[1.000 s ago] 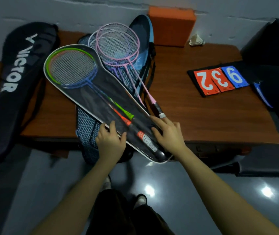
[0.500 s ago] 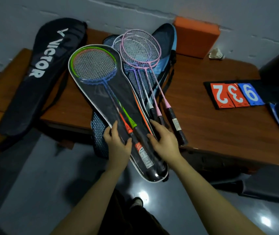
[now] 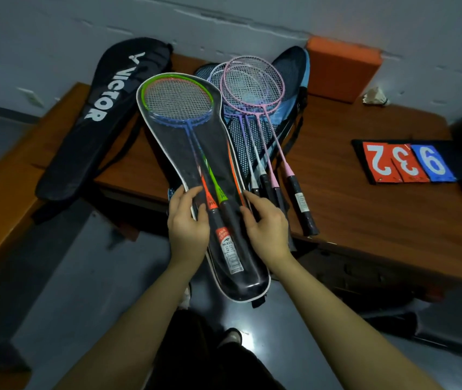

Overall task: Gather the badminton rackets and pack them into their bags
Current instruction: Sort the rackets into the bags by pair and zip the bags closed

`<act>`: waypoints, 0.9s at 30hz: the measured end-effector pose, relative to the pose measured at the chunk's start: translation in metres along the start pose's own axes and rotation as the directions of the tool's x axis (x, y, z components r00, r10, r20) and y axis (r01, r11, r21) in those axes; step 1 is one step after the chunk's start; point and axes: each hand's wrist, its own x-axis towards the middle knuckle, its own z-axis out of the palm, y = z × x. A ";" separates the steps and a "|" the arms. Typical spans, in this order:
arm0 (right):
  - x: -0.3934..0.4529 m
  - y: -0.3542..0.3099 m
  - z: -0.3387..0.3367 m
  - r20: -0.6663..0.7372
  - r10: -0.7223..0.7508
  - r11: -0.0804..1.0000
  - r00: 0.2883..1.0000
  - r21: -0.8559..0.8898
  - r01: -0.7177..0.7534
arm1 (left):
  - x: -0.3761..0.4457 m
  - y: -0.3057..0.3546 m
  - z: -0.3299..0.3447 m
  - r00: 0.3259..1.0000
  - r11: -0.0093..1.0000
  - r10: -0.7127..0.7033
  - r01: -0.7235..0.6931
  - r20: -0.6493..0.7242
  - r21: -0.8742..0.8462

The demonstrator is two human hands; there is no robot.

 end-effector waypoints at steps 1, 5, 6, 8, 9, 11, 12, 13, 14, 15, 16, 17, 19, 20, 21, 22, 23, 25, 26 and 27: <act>-0.001 -0.003 -0.002 -0.022 -0.021 1.000 1.000 0.005 0.021 | 0.000 0.004 -0.003 1.000 1.000 0.017 -0.017 0.006 -0.004; 0.001 -0.020 -0.005 -0.095 -0.039 0.998 0.995 0.049 0.044 | 0.010 0.022 -0.017 0.997 0.997 0.074 -0.074 -0.013 -0.009; 0.003 -0.024 -0.004 -0.109 -0.038 0.997 0.993 0.065 0.045 | 0.015 0.026 -0.022 0.995 0.995 0.097 -0.097 -0.019 -0.005; 0.011 -0.036 -0.001 -0.132 -0.043 0.994 0.990 0.096 0.056 | 0.028 0.030 -0.032 0.990 0.990 0.139 -0.139 -0.015 0.015; 0.017 -0.043 0.002 -0.139 -0.051 0.992 0.989 0.110 0.066 | 0.036 0.031 -0.037 0.988 0.987 0.155 -0.155 -0.008 0.029; 0.029 -0.057 0.009 -0.140 -0.068 0.988 0.988 0.127 0.087 | 0.052 0.030 -0.047 0.986 0.984 0.166 -0.166 0.008 0.058; 0.035 -0.063 0.014 -0.142 -0.079 0.987 0.987 0.126 0.097 | 0.060 0.029 -0.052 0.986 0.984 0.165 -0.166 0.013 0.069; 0.042 -0.069 0.019 -0.145 -0.089 0.987 0.985 0.121 0.107 | 0.068 0.028 -0.058 0.985 0.982 0.170 -0.171 0.017 0.076; 0.048 -0.075 0.026 -0.145 -0.095 0.986 0.985 0.119 0.113 | 0.078 0.026 -0.063 0.984 0.981 0.177 -0.178 0.019 0.081; 0.054 -0.080 0.034 -0.142 -0.096 0.986 0.985 0.124 0.114 | 0.088 0.022 -0.069 0.983 0.979 0.185 -0.186 0.020 0.088; 0.061 -0.085 0.044 -0.138 -0.091 0.985 0.986 0.131 0.110 | 0.098 0.018 -0.074 0.981 0.976 0.191 -0.193 0.022 0.098; 0.067 -0.091 0.054 -0.134 -0.082 0.985 0.988 0.138 0.100 | 0.109 0.013 -0.080 0.981 0.974 0.194 -0.196 0.027 0.112; 0.078 -0.105 0.076 -0.131 -0.058 0.986 0.990 0.148 0.077 | 0.132 -0.002 -0.093 0.982 0.974 0.184 -0.189 0.046 0.129; 0.084 -0.113 0.088 -0.130 -0.057 0.986 0.990 0.148 0.076 | 0.146 -0.011 -0.100 0.983 0.975 0.175 -0.182 0.062 0.129; 0.090 -0.121 0.101 -0.125 -0.062 0.988 0.990 0.136 0.079 | 0.160 -0.021 -0.107 0.982 0.975 0.169 -0.179 0.084 0.131; 0.096 -0.128 0.115 -0.113 -0.070 0.990 0.991 0.112 0.082 | 0.175 -0.032 -0.115 0.980 0.974 0.166 -0.180 0.109 0.138; 0.104 -0.135 0.129 -0.097 -0.074 0.993 0.993 0.083 0.082 | 0.190 -0.043 -0.122 0.977 0.971 0.167 -0.186 0.135 0.148; 0.121 -0.146 0.159 -0.076 -0.058 0.997 0.995 0.038 0.061 | 0.223 -0.062 -0.136 0.966 0.965 0.175 -0.206 0.190 0.161; 0.130 -0.152 0.175 -0.073 -0.039 0.999 0.997 0.024 0.041 | 0.239 -0.070 -0.142 0.960 0.963 0.179 -0.216 0.215 0.159; 0.137 -0.158 0.189 -0.076 -0.017 1.000 0.997 0.014 0.018 | 0.254 -0.077 -0.148 0.955 0.963 0.181 -0.220 0.236 0.154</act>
